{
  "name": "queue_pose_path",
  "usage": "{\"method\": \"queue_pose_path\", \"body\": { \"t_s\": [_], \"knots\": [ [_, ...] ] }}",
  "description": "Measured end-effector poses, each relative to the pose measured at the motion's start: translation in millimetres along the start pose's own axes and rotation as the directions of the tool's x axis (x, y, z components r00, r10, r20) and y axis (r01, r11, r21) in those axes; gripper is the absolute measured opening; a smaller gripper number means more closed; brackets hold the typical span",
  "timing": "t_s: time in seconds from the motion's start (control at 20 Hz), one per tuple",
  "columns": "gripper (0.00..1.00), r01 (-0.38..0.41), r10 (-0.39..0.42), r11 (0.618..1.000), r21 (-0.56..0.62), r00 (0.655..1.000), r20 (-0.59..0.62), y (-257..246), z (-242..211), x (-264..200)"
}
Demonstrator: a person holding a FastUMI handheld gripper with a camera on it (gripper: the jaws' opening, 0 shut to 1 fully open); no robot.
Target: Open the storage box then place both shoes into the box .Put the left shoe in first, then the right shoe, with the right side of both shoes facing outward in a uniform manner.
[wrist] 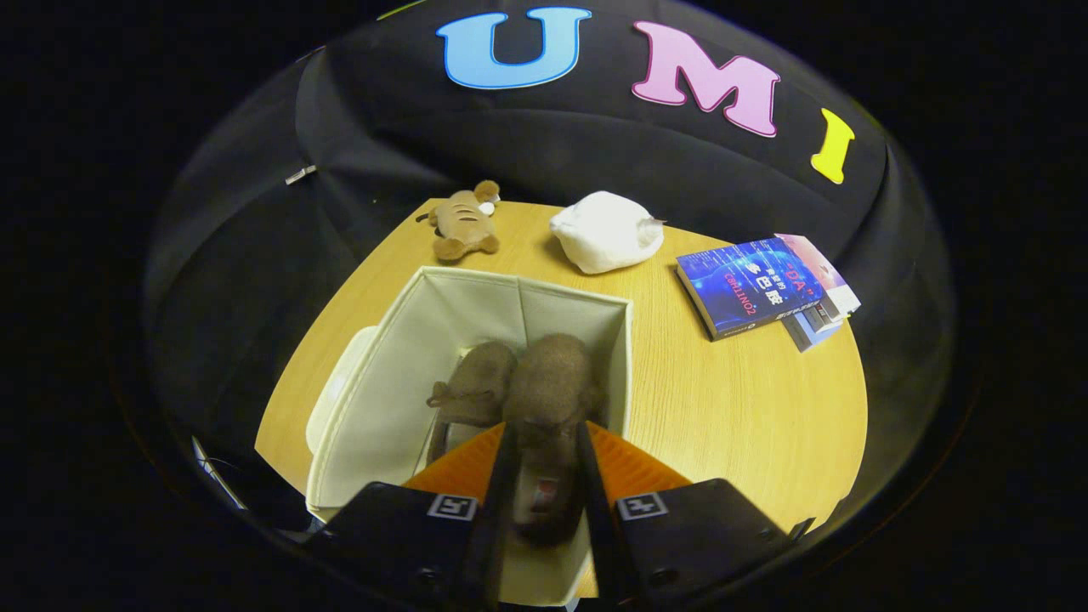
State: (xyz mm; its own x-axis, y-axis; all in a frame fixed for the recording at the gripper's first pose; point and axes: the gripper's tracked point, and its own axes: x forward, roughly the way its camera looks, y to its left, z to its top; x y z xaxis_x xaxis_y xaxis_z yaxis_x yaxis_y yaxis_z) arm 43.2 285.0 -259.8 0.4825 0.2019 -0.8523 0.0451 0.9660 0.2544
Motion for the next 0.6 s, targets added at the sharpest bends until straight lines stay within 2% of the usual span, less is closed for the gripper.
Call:
{"method": "queue_pose_path", "body": {
  "t_s": [0.1,0.2,0.45,0.6],
  "knots": [
    [0.71,-0.040,0.040,0.999,0.002,0.999,0.002,7.5,-0.3,-1.7],
    [0.98,-0.044,0.045,0.999,-0.016,0.999,0.015,8.0,2.0,-7.0],
    [0.99,-0.053,0.055,0.998,-0.033,0.995,0.088,1.6,11.0,-18.6],
    [0.99,-0.080,0.079,0.997,-0.003,0.976,0.205,-13.1,35.3,-42.7]
  ]
}}
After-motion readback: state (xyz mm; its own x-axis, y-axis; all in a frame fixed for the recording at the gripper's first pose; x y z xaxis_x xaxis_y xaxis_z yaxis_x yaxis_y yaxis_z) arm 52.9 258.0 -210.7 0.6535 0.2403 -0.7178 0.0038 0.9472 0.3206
